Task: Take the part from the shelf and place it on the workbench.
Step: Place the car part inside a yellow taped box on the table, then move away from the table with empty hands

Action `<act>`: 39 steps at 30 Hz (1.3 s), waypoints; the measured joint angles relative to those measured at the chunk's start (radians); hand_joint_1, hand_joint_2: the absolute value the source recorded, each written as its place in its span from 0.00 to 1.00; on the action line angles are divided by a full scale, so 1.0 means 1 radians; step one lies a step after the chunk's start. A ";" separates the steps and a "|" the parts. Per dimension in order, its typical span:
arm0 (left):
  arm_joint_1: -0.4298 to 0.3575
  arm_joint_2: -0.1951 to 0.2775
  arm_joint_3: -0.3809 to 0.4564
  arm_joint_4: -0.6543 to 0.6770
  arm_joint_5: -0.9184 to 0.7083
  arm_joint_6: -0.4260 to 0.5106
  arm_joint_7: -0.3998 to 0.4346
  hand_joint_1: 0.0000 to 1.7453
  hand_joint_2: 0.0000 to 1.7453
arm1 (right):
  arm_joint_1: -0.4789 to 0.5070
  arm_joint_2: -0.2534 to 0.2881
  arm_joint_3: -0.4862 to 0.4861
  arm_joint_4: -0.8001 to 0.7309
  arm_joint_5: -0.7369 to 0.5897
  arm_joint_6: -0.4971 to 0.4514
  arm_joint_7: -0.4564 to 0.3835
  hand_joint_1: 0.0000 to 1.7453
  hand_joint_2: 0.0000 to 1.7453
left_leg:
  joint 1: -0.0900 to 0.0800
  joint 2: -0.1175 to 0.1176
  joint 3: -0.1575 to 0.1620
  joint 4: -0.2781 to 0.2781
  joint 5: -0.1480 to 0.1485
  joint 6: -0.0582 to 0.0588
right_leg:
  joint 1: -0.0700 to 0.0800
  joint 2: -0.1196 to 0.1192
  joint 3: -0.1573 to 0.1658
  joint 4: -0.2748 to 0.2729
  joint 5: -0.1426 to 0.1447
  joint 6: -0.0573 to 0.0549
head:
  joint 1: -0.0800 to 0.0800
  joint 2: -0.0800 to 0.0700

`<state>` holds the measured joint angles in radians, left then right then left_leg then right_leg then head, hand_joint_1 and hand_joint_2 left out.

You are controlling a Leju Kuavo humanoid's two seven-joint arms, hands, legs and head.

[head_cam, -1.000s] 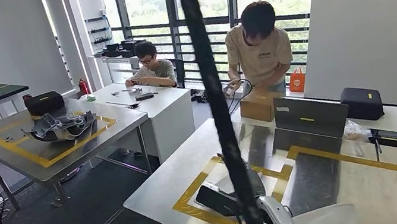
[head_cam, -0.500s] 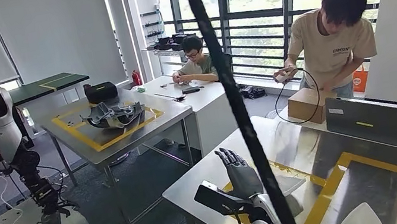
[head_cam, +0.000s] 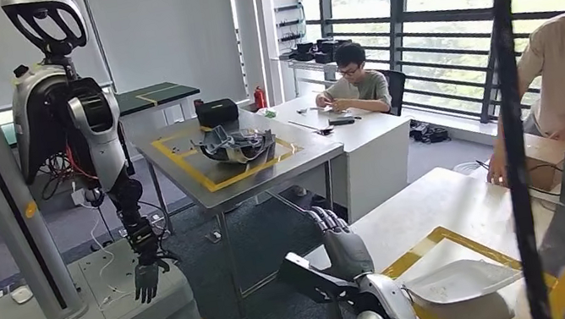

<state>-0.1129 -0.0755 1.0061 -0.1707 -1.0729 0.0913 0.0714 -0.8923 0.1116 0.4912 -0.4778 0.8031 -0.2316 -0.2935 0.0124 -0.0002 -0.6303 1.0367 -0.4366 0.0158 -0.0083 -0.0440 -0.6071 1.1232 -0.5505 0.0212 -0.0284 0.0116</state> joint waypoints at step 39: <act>0.004 0.010 0.015 0.000 -0.004 -0.019 -0.008 0.00 0.00 | 0.022 -0.013 0.002 -0.060 0.000 -0.001 0.002 0.00 0.00 | 0.003 -0.110 -0.012 0.004 0.012 -0.010 | 0.006 0.104 0.009 -0.048 0.055 -0.018 | 0.001 0.000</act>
<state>-0.1089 -0.0654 1.0209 -0.1705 -1.0774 0.0726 0.0632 -0.8698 0.0990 0.4934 -0.5383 0.8027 -0.2326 -0.2919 0.0153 -0.1104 -0.6422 1.0406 -0.4249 0.0062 -0.0020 0.0599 -0.5976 1.0747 -0.4952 0.0028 -0.0273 0.0114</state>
